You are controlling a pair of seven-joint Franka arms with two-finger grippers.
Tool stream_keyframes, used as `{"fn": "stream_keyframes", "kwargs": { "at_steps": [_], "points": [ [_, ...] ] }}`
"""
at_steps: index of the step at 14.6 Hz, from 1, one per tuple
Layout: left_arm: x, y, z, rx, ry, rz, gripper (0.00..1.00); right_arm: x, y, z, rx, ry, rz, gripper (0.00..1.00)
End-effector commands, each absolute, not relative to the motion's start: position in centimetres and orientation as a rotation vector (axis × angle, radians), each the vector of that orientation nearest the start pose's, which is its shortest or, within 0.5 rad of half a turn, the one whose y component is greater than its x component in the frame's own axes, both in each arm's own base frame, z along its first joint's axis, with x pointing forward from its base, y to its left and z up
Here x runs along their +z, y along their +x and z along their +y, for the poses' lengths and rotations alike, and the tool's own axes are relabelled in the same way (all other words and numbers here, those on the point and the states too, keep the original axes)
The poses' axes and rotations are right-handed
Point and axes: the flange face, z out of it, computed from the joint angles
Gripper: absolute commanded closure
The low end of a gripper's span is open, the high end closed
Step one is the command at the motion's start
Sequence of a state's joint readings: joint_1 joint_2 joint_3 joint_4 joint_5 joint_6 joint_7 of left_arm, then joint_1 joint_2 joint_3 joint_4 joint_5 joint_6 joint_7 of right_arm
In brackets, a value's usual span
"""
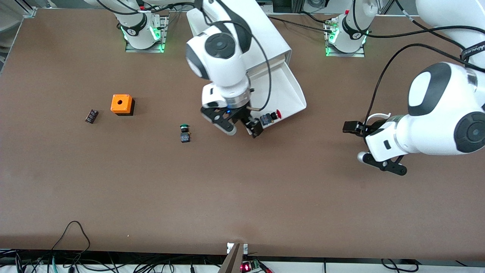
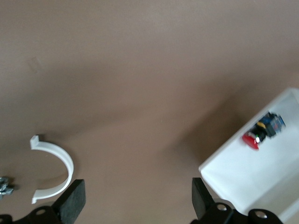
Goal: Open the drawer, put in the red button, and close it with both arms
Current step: 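Open the right gripper to drop the red button into the drawer, then withdraw the right gripper while the left gripper pushes the drawer front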
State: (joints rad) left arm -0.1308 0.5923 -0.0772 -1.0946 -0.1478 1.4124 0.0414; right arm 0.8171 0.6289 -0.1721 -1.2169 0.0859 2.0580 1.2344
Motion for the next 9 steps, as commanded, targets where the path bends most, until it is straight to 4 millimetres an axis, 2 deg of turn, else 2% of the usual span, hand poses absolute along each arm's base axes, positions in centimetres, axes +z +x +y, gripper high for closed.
{"fn": "stream_keyframes", "kwargs": {
  "at_steps": [1,3,5,6,9],
  "points": [
    [42.6,66.1,-18.4,0.460,-3.208,0.183,0.00,43.9,60.2,42.2,-0.142,-2.990,0.528,0.00],
    [40.9,65.2,-21.5,0.428,-3.194,0.000,0.00,43.9,62.6,36.7,-0.100,-3.056,0.345,0.00],
    [38.3,64.2,-24.2,0.395,-3.177,-0.203,0.00,43.8,64.3,30.9,-0.077,-3.087,0.172,0.00],
    [37.0,63.1,-25.8,0.352,-3.176,-0.264,0.00,43.8,64.8,28.5,-0.072,-3.094,0.111,0.00],
    [32.9,59.8,-28.1,0.203,-3.199,-0.373,0.00,44.2,65.7,21.2,-0.061,-3.097,-0.065,0.00]
  ]
}}
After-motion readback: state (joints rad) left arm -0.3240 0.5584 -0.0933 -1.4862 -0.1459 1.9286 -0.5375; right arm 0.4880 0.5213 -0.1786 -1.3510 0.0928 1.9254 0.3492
